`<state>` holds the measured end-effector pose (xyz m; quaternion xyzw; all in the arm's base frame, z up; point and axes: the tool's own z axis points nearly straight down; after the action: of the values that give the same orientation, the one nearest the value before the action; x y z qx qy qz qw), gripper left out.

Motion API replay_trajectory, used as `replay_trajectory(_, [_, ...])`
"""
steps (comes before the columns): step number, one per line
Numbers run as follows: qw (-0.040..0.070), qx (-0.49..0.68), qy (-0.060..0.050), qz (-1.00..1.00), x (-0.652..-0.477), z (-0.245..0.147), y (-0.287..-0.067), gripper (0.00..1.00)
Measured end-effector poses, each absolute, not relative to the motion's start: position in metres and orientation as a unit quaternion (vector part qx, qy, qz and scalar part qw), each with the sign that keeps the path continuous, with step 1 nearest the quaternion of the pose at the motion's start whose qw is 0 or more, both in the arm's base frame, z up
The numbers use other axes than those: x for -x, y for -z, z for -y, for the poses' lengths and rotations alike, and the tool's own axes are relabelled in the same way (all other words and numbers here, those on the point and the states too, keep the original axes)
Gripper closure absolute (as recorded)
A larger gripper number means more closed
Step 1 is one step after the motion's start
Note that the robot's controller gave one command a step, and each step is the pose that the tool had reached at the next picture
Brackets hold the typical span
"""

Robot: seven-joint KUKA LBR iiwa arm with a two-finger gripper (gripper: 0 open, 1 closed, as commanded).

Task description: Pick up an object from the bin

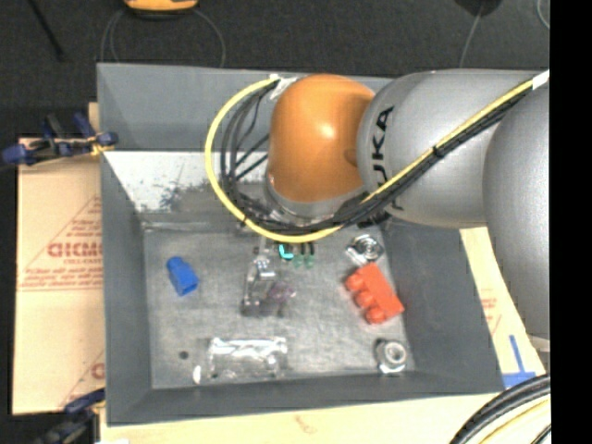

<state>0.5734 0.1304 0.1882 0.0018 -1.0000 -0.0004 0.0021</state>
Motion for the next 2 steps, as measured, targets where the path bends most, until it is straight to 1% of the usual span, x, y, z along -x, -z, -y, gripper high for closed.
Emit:
replay_trajectory(1, [-0.004, -0.078, 0.001, 0.997, -0.5777, -0.0535, -0.0728, 0.00])
replay_trajectory(2, [-0.008, -0.077, 0.001, 0.997, -0.5797, -0.0550, -0.0769, 1.00])
